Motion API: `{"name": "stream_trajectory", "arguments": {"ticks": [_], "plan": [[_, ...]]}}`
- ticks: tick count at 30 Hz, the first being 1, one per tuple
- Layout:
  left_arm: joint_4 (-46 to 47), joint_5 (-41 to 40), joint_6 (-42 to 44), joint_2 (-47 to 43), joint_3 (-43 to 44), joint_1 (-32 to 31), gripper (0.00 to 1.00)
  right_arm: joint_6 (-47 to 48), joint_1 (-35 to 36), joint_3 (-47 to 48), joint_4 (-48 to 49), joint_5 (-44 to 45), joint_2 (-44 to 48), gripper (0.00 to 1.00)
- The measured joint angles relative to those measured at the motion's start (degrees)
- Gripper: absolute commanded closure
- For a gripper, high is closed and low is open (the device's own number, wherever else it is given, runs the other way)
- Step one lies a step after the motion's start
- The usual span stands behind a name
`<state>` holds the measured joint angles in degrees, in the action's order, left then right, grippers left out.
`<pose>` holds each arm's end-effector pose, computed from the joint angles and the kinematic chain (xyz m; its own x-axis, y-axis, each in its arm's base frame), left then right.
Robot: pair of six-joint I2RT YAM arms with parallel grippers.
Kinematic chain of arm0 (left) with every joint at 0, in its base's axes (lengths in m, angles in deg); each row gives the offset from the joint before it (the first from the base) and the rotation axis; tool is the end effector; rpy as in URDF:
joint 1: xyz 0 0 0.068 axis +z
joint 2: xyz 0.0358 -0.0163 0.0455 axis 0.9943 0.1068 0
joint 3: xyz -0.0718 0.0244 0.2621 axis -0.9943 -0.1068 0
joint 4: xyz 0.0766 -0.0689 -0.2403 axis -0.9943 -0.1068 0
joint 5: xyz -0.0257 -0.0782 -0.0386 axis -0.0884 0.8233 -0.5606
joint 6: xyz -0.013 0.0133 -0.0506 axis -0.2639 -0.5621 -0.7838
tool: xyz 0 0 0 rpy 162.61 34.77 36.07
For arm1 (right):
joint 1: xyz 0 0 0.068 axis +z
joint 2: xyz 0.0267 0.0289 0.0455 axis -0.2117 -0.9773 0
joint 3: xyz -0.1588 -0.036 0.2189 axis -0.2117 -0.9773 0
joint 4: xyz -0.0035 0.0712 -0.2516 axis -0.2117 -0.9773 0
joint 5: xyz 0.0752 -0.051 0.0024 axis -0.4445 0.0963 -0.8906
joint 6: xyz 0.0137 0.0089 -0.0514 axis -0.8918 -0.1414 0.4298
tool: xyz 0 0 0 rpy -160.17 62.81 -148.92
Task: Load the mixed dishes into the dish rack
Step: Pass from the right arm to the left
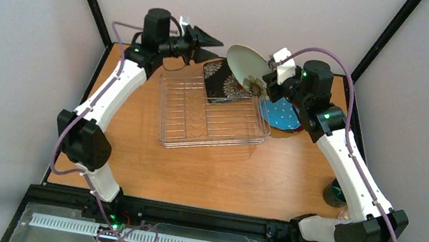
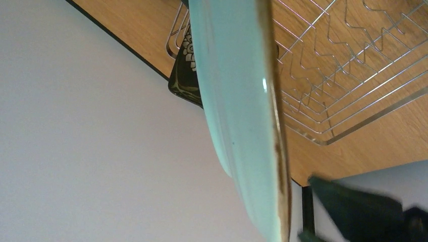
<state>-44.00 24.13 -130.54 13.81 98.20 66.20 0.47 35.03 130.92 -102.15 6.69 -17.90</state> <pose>0.3687 -0.1430 0.4017 -0.8754 -0.4815 0.0425 -0.1309 0.1515 -0.9798 0.2644 0.1194 0.4182 -0.0487 -0.3800 -0.9237 -0.6221 0.7350 -0.2696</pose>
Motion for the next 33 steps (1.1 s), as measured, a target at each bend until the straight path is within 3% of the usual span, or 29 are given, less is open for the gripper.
{"name": "stream_trajectory", "arguments": {"ticks": [4, 8, 12, 16, 22, 33], "plan": [[-3.6, -8.2, 14.8, -0.3, 8.0, 1.0, 0.01, -0.6, 0.0, 0.0, -0.2, 0.1, 0.5, 0.98], [-3.3, -15.0, 27.2, -2.7, 8.2, 1.2, 0.05, -1.2, 0.0, 0.0, -0.7, 0.1, 0.5, 0.98], [-0.5, -19.2, 38.2, -5.4, 2.4, 1.2, 0.06, -2.6, 0.0, 0.1, -1.8, -0.1, 0.5, 0.98], [5.2, -21.3, 46.3, -9.1, -9.3, 1.2, 0.06, -5.5, 0.0, 3.1, -4.3, -0.9, -0.7, 0.98], [12.9, -21.7, 51.5, -12.2, -20.4, 1.2, 0.05, -11.4, -0.4, 10.1, -5.2, -3.7, -3.7, 0.98], [28.0, -16.5, 48.5, -16.5, -27.3, 1.2, 0.03, -21.6, -1.6, 12.5, -4.9, -10.3, -8.6, 0.98]]}}
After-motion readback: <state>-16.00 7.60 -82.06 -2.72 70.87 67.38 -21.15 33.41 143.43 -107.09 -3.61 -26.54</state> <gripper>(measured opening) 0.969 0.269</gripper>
